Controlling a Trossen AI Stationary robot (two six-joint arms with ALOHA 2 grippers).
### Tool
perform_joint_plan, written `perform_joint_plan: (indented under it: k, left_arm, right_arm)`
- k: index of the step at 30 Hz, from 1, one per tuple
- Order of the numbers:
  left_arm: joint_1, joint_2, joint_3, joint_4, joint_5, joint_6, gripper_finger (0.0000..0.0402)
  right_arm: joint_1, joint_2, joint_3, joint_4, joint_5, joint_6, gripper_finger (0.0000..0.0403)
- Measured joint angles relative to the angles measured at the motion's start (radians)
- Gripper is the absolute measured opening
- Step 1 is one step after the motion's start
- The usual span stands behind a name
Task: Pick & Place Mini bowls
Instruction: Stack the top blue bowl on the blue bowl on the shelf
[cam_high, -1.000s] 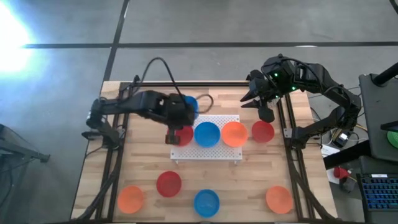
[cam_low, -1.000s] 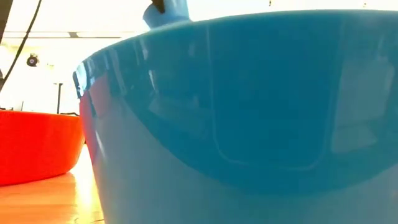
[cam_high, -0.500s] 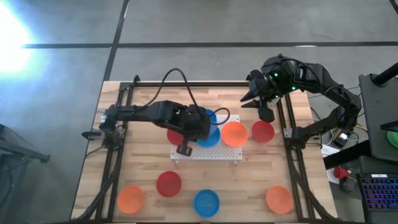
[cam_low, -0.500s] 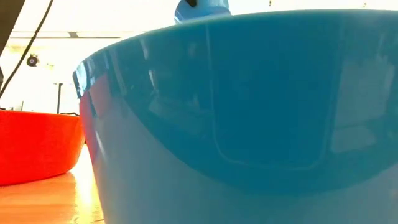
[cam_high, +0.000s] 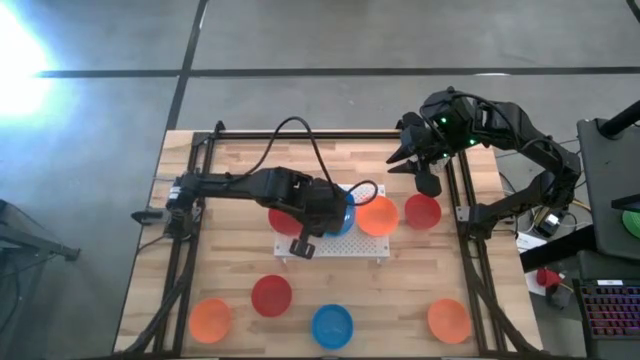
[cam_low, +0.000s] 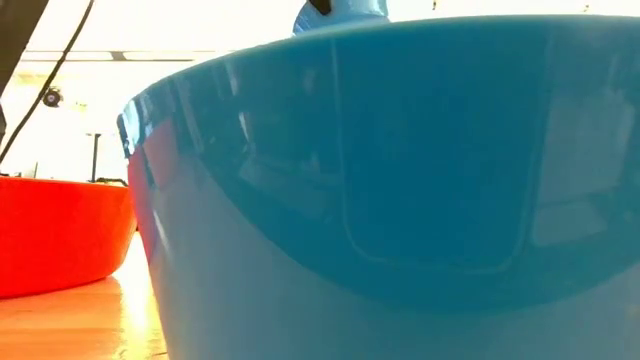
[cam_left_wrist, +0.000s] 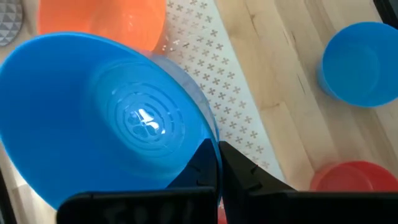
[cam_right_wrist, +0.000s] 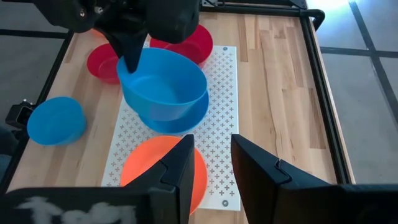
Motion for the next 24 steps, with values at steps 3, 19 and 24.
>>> perform_joint_plan:
  k: [3,19,24]
  left_arm:
    - [0.0,0.0,-0.001,-0.003,0.001,-0.007,0.0]
    - [0.0,0.0,-0.013,-0.028,0.003,-0.051,0.0]
    - [0.0,0.0,-0.021,-0.026,0.003,-0.062,0.0001]
  right_arm:
    - [0.0,0.0,0.0,0.0,0.0,0.0,0.01]
    - [0.0,0.0,0.0,0.0,0.0,0.001,0.01]
    - [0.0,0.0,0.0,0.0,0.0,0.001,0.01]
